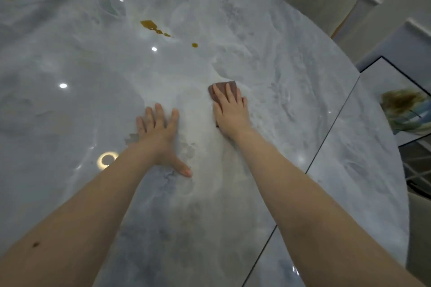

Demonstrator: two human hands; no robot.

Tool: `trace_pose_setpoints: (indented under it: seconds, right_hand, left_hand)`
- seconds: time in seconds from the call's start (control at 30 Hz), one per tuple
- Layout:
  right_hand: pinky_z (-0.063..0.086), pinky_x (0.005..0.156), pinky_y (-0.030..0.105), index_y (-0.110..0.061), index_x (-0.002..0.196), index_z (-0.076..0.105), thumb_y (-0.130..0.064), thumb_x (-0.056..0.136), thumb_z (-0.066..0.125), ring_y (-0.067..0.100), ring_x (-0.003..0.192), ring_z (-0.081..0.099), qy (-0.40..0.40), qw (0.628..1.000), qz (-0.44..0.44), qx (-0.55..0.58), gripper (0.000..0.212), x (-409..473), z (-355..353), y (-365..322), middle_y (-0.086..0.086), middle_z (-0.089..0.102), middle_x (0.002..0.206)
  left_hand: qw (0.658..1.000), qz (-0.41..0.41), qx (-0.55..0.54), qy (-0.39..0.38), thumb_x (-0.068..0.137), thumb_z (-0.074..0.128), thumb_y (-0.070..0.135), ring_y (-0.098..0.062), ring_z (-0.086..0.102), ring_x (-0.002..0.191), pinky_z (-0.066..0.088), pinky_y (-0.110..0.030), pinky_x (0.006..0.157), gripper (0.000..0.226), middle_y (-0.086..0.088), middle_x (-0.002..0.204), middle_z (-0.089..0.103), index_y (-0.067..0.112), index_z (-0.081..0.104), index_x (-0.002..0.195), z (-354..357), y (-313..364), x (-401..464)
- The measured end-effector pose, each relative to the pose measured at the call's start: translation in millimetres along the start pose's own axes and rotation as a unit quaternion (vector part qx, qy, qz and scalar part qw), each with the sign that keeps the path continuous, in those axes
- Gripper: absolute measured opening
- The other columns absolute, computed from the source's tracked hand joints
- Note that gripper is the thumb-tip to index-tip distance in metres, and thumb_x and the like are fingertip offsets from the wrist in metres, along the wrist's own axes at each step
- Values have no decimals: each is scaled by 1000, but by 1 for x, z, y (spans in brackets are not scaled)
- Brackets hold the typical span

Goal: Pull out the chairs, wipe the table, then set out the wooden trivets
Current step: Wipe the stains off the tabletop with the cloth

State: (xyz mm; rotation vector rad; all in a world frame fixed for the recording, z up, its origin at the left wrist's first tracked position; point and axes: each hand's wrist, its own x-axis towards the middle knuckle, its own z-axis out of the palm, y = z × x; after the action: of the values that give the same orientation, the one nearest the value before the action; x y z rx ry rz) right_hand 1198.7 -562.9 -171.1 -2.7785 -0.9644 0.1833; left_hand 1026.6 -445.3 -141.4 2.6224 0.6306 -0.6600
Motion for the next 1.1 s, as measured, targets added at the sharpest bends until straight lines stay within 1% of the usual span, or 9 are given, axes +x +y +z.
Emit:
trace_pose_setpoints:
  seconds: [0.2, 0.37, 0.47, 0.53, 0.63, 0.7, 0.77, 0.97, 1.1]
  right_hand:
    - [2, 117, 43, -36, 149, 24, -46, 98, 21, 29, 148, 7, -37, 991, -131, 4, 52, -78, 5, -13, 2, 15, 160]
    - [-5, 117, 37, -40, 149, 21, -48, 95, 16, 23, 148, -1, -67, 984, -162, 19, 54, -171, 7, -10, -3, 11, 160]
    - [-9, 118, 33, -42, 149, 15, -48, 97, 16, 16, 147, -8, -81, 982, -170, 7, 53, -222, 3, 12, -6, 6, 161]
    - [-7, 119, 35, -42, 149, 13, -51, 95, 13, 15, 147, -8, -78, 988, -132, 11, 55, -242, -4, 37, -8, 4, 160]
    - [-1, 119, 40, -39, 150, 13, -45, 101, 23, 21, 148, -2, -44, 999, 1, 3, 50, -250, -8, 58, -4, 4, 161]
    - [-1, 118, 40, -36, 151, 14, -37, 103, 27, 24, 148, 0, -21, 996, 81, 0, 50, -245, -5, 44, 0, 6, 161]
    - [1, 117, 41, -36, 151, 15, -36, 103, 26, 26, 148, 0, -6, 995, 99, -5, 49, -239, 4, 18, 2, 9, 161]
    - [0, 116, 35, -32, 148, 28, -30, 103, 33, 25, 148, 7, 13, 997, -66, 48, 45, -287, 28, -41, 4, 17, 159]
    - [12, 118, 27, -19, 138, 50, -13, 98, 42, 22, 143, 26, 45, 980, -116, 157, 41, -348, 35, -39, 10, 39, 149]
  left_hand:
    - [998, -2, -27, 62, 44, 77, 71, -30, -25, 142, -14, -47, 114, 149, -14, 155, -25, 17, -13, 150, 5, -1, -16]
    - [983, 15, -14, 183, 68, 70, 61, -29, 4, 146, -1, -46, 118, 110, -15, 157, 10, 8, 17, 149, 33, 1, -55]
    - [983, 33, -25, 180, 66, 72, 60, -31, 10, 144, 5, -45, 117, 107, -16, 155, 16, 9, 23, 147, 50, -3, -83]
    - [990, 38, -14, 137, 65, 69, 66, -30, 1, 146, 0, -44, 117, 116, -15, 158, 5, 11, 14, 150, 60, -4, -101]
    - [993, 53, 13, 102, 64, 65, 72, -27, -8, 146, -5, -43, 117, 122, -12, 159, -6, 13, 3, 152, 80, -7, -131]
    - [993, 57, 16, 102, 63, 65, 74, -27, -7, 146, -5, -44, 118, 124, -10, 159, -6, 13, 4, 152, 94, -11, -150]
    - [993, 51, 5, 105, 62, 63, 75, -26, -6, 147, -4, -45, 118, 124, -9, 159, -4, 11, 6, 151, 105, -14, -160]
    - [988, 57, 9, 141, 71, 62, 68, -23, 4, 146, 1, -46, 117, 107, -9, 157, 10, 8, 19, 148, 121, -15, -177]
    - [976, 65, 36, 202, 84, 56, 54, -25, 21, 140, 9, -44, 116, 73, -9, 147, 30, 10, 35, 138, 131, -11, -194]
